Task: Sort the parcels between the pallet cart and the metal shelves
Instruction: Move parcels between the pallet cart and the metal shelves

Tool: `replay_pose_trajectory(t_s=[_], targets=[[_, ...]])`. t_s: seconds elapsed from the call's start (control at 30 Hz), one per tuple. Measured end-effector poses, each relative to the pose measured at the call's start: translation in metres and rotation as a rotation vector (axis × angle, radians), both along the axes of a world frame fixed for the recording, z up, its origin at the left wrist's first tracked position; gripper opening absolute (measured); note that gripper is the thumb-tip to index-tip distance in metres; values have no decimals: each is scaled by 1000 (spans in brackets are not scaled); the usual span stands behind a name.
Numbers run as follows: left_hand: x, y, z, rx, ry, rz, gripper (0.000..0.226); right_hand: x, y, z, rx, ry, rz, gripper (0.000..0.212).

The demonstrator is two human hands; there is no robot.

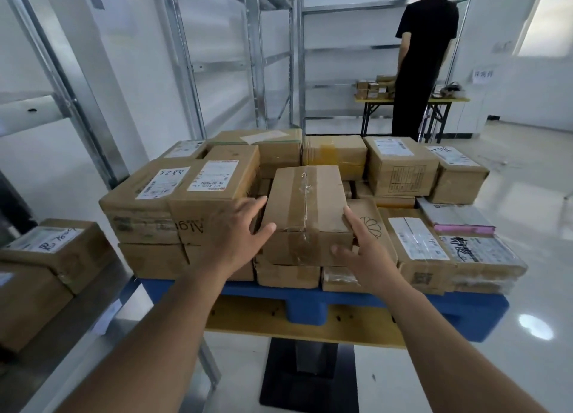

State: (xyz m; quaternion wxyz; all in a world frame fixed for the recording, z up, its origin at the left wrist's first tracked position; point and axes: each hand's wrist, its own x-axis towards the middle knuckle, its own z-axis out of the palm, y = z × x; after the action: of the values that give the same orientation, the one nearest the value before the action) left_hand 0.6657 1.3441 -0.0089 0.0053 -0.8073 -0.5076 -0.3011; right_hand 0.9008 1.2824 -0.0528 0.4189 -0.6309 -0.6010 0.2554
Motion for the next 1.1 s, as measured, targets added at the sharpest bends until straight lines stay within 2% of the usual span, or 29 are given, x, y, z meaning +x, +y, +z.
replay_pose_trajectory(t_s=[0.07, 0.17, 0.27, 0.37, 0.47, 0.6, 0.83, 1.1], targets=[[-9, 7, 10, 37, 124, 41, 63, 0, -1, -4, 41, -73, 0, 71], [-19, 16, 11, -107, 277, 10, 67, -3, -3, -8, 107, -135, 7, 62], [-24, 18, 4, -210, 334, -40, 73, -9, -2, -12, 146, -114, 17, 61], [-25, 21, 5, -186, 359, -49, 74, -17, 9, -11, 137, -70, -2, 58], [-27, 26, 8, -104, 368, -16, 56, -27, 25, -10, 136, -68, -35, 56], [-29, 28, 12, -57, 373, -8, 45, -40, 41, -12, 161, -140, -80, 55], [-32, 29, 11, -46, 389, -14, 48, -40, 50, -16, 143, -151, -83, 56], [-26, 18, 8, -28, 290, -16, 47, -37, 41, -8, 92, -249, -65, 78]])
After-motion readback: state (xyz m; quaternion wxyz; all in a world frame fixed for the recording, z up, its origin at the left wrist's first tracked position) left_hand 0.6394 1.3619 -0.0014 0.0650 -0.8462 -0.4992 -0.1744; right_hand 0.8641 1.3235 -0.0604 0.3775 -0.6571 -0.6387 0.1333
